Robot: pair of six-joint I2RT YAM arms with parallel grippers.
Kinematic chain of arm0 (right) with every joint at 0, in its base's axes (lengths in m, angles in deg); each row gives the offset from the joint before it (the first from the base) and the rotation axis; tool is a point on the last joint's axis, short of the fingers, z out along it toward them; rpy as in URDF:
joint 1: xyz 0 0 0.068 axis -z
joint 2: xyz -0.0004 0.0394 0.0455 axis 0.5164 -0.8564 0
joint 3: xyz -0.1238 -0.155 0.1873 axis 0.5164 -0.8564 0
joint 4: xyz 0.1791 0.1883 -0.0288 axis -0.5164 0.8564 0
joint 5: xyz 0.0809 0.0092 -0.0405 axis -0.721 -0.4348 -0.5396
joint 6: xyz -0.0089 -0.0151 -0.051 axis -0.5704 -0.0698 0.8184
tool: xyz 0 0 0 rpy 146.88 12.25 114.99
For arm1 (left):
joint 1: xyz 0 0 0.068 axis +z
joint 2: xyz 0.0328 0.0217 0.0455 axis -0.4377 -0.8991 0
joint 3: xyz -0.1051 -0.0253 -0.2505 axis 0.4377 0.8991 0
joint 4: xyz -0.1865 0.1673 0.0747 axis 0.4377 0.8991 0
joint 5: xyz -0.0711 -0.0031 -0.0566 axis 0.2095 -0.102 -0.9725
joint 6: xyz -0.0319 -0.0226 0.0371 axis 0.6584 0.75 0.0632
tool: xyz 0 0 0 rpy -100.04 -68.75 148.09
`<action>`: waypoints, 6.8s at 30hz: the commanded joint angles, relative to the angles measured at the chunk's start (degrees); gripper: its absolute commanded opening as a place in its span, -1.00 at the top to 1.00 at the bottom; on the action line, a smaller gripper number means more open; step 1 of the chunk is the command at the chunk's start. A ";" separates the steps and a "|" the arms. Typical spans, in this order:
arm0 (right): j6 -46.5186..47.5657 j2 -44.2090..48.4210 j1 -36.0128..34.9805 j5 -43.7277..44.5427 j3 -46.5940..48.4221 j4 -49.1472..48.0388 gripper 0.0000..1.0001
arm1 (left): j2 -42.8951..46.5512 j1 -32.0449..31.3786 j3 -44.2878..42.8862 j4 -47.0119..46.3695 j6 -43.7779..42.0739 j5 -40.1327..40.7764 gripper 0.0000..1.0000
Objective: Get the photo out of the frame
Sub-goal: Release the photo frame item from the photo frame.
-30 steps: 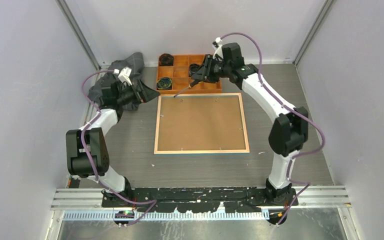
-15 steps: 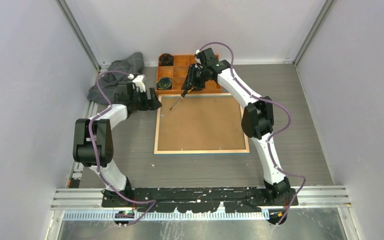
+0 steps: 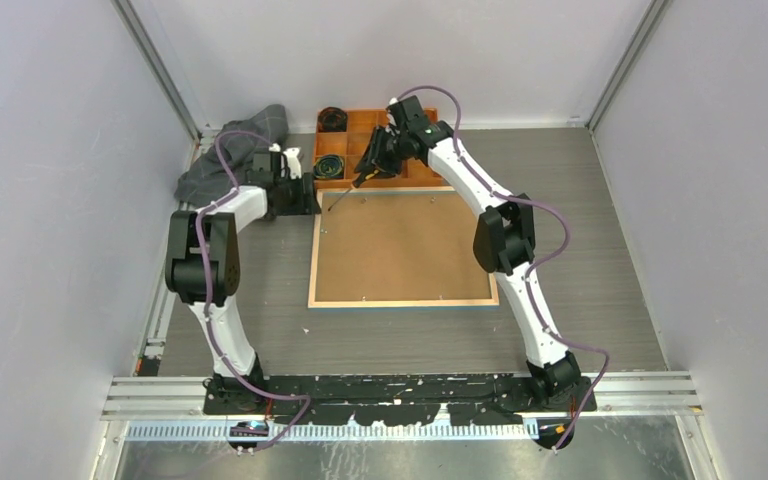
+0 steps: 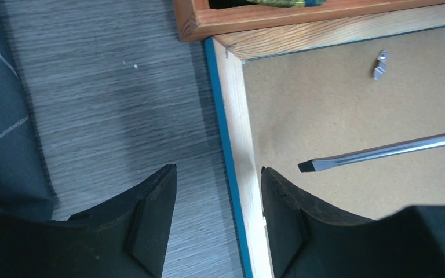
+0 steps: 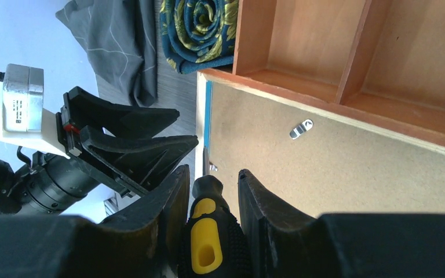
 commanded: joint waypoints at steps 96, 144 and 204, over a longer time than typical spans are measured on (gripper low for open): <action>-7.16 -0.56 4.50 -0.02 -0.74 6.36 0.99 | -9.56 -8.76 3.28 -8.83 15.44 -7.53 0.99; -3.83 0.43 -4.31 -4.42 -5.52 9.73 0.99 | -9.42 -8.74 3.71 -9.34 15.70 -6.47 0.99; -13.57 -11.92 0.14 -18.64 -2.84 3.37 0.99 | -7.40 -10.45 6.68 -11.16 15.15 0.14 1.00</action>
